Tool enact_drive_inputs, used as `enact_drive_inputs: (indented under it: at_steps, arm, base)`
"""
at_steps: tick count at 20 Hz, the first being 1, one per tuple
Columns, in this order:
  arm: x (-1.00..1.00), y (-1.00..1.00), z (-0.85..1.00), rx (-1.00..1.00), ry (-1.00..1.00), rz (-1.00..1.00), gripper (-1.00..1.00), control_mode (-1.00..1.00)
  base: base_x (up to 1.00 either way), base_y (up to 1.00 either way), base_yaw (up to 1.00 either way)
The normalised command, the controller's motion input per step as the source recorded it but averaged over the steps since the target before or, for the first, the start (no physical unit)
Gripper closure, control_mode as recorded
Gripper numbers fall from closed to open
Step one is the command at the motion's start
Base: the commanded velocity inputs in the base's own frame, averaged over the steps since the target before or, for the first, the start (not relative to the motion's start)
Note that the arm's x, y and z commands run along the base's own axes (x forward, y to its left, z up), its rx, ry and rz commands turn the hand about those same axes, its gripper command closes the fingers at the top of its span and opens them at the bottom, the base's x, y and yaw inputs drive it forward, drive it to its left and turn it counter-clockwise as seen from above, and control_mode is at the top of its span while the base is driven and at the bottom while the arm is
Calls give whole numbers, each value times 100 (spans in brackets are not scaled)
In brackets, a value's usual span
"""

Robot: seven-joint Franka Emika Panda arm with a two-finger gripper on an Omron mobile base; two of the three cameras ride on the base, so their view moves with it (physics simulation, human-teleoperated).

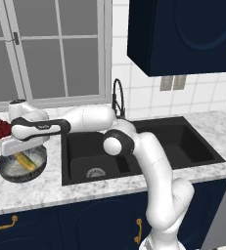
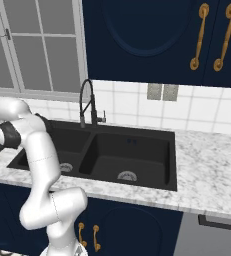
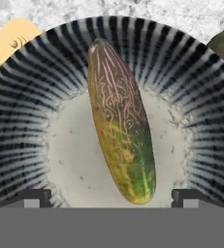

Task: Pick the cucumber from the sink and place it in the bowl. Then pick the bowl and place it in the microwave. Then close the microwave door and press the start button.

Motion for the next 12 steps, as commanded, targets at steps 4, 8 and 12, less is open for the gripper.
enact_drive_inputs:
  at_steps: [4,8,12]
  arm:
    - [-13,-65,0,3,-1,0,-100,-100]
    - [0,-62,7,5,-2,0,-100,-100]
    - [0,-50,0,4,-1,0,-100,-100]
  base:
    - [0,0,0]
    - [0,0,0]
    - [0,0,0]
